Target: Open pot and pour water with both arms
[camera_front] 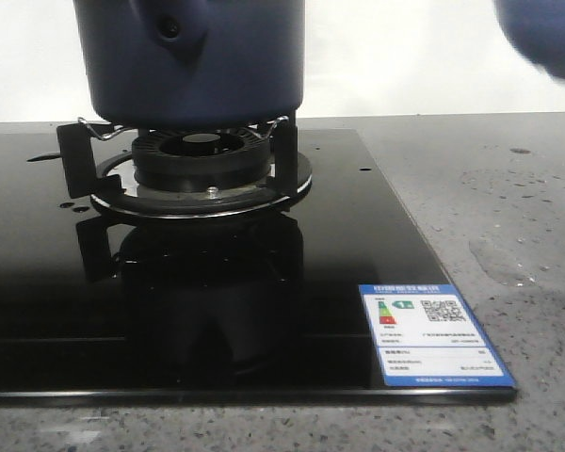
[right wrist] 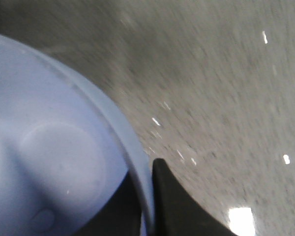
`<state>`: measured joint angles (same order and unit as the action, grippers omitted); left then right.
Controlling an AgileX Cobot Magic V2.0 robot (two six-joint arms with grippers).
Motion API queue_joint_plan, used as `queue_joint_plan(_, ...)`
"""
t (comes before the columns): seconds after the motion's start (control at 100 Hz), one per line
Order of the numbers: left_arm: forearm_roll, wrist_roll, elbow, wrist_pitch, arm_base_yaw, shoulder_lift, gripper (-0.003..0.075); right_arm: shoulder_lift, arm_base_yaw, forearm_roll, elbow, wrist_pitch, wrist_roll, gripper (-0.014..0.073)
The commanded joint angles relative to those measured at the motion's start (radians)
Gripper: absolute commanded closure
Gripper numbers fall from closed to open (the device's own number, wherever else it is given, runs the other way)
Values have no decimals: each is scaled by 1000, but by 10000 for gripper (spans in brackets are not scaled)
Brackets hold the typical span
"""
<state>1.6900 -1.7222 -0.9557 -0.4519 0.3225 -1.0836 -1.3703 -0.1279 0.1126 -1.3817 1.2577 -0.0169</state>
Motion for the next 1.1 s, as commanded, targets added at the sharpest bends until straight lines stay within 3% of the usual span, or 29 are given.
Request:
queue_joint_plan(0.0, 44, -8, -73, -49, 8, -36, 437, 61, -39, 31, 79, -94, 23, 636)
queue_joint_plan(0.24, 44, -52, -111, -92, 8, -139, 437, 61, -45, 31, 275, -198, 27, 636)
queue_joint_plan(0.42, 44, -57, -124, -103, 8, -174, 437, 61, -45, 29, 324, -225, 27, 620)
queue_joint_plan(0.49, 44, -57, -133, -105, 8, -191, 437, 61, -45, 29, 324, -227, 27, 543)
queue_joint_plan(0.66, 44, -58, -160, -114, 8, -230, 437, 97, -45, 29, 310, -252, 27, 169)
queue_joint_plan(0.73, 44, -58, -170, -121, 8, -245, 437, 139, -45, 29, 282, -269, 27, 72)
queue_joint_plan(1.09, 51, -88, -172, -156, 8, -343, 437, 378, -45, 50, 89, -338, -5, 47)
